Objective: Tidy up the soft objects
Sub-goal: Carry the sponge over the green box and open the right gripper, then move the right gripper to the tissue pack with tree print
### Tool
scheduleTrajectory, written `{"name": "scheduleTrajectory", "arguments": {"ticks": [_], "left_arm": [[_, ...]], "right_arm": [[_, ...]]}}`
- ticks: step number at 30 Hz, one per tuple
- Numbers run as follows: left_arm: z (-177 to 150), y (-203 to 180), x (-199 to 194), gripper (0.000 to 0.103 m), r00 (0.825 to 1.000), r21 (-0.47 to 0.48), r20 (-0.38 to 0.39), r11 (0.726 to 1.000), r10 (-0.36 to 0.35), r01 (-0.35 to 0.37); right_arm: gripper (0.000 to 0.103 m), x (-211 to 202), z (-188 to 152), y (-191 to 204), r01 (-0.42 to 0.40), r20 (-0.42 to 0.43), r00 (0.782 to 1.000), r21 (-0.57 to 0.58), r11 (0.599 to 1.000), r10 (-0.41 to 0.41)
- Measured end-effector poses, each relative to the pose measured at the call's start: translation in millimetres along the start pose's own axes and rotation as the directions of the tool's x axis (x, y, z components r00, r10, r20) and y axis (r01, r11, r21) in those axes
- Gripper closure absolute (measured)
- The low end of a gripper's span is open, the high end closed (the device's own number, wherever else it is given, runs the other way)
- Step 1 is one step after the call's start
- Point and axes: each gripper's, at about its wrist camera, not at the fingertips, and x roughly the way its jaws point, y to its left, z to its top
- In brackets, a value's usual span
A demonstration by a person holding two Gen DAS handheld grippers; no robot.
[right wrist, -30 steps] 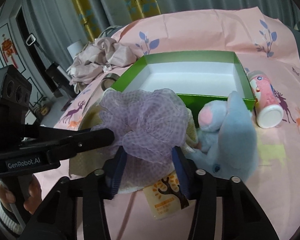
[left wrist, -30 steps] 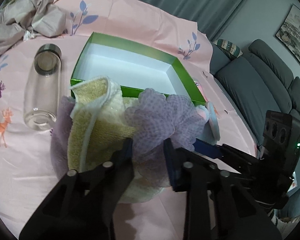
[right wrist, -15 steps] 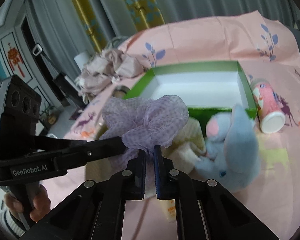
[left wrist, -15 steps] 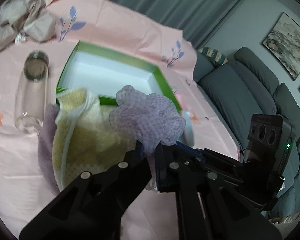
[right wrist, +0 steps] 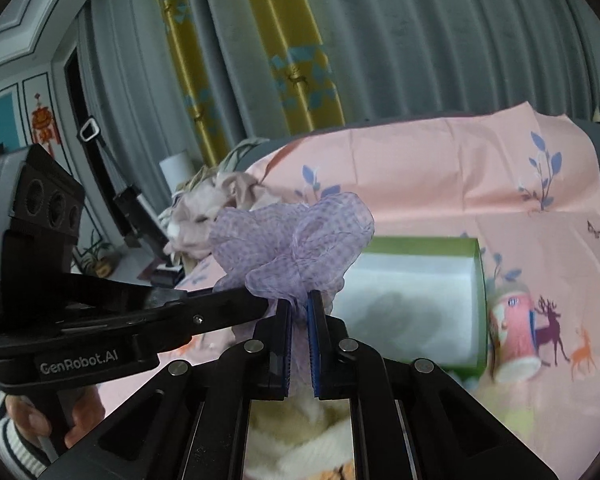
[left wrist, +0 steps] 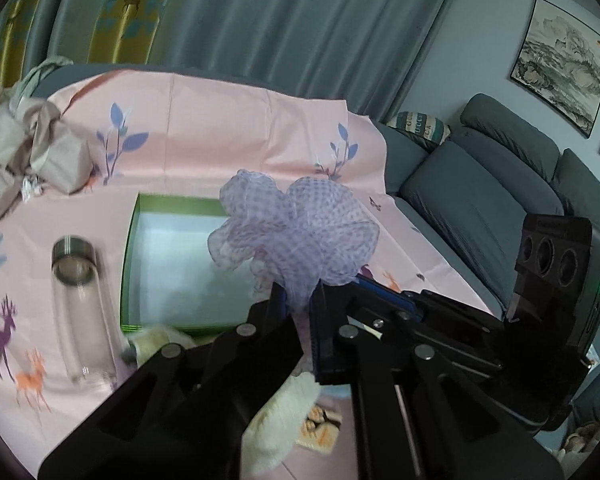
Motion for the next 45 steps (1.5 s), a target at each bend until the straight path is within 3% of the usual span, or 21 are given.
{"name": "scheduleTrajectory", "arguments": {"ticks": [12,18,21,22,23,25,27,28,29,30,32,35,38,45], "left_arm": [[32,41,75,0.097,0.993,-0.082,-0.085,0.993,0.078,-0.085],[23,69,116,0.097,0.977,-0.170,-0.190,0.977,0.096,-0.129],[16,74,131,0.089,0.961,-0.167,-0.238,0.968,0.145,-0.187],[15,74,134,0.079,0.955,-0.160,-0.248,0.966,0.161,-0.204],[13,74,136,0.061,0.949,-0.152,-0.259,0.963,0.180,-0.224],[12,76,136,0.045,0.932,-0.131,-0.264,0.948,0.249,-0.290],[12,80,132,0.033,0.929,-0.148,-0.266,0.941,0.258,-0.303],[12,82,129,0.023,0.931,-0.162,-0.265,0.940,0.251,-0.300],[12,83,125,0.014,0.933,-0.169,-0.260,0.940,0.247,-0.296],[12,81,120,0.011,0.935,-0.170,-0.249,0.939,0.252,-0.299],[14,78,108,0.000,0.938,-0.168,-0.223,0.938,0.265,-0.304],[19,70,92,0.001,0.944,-0.159,-0.207,0.943,0.256,-0.291],[20,62,77,0.001,0.947,-0.143,-0.188,0.947,0.259,-0.287],[6,55,40,0.001,0.942,-0.119,-0.180,0.945,0.281,-0.305]], "right_arm": [[0.094,74,20,-38,0.060,-0.082,0.995,0.034,0.998,-0.057],[0.094,115,6,-52,0.156,-0.204,0.967,0.013,0.988,-0.150],[0.094,130,-2,-58,0.200,-0.271,0.943,-0.008,0.980,-0.194],[0.094,134,-3,-61,0.216,-0.289,0.934,-0.016,0.976,-0.211],[0.092,136,-4,-60,0.237,-0.304,0.923,-0.036,0.971,-0.236],[0.084,138,-4,-57,0.284,-0.324,0.897,-0.095,0.954,-0.300],[0.078,135,-2,-56,0.310,-0.312,0.888,-0.133,0.941,-0.337],[0.075,131,-1,-55,0.312,-0.307,0.889,-0.133,0.941,-0.338],[0.065,127,0,-56,0.311,-0.303,0.892,-0.125,0.942,-0.335],[0.052,119,1,-58,0.308,-0.295,0.898,-0.106,0.945,-0.326],[0.040,108,5,-59,0.309,-0.273,0.908,-0.074,0.948,-0.317],[0.035,85,11,-58,0.299,-0.231,0.925,-0.043,0.953,-0.301],[0.023,62,13,-58,0.283,-0.204,0.939,-0.006,0.959,-0.278],[0.023,19,3,-60,0.257,-0.178,0.954,0.059,0.965,-0.243]]}}
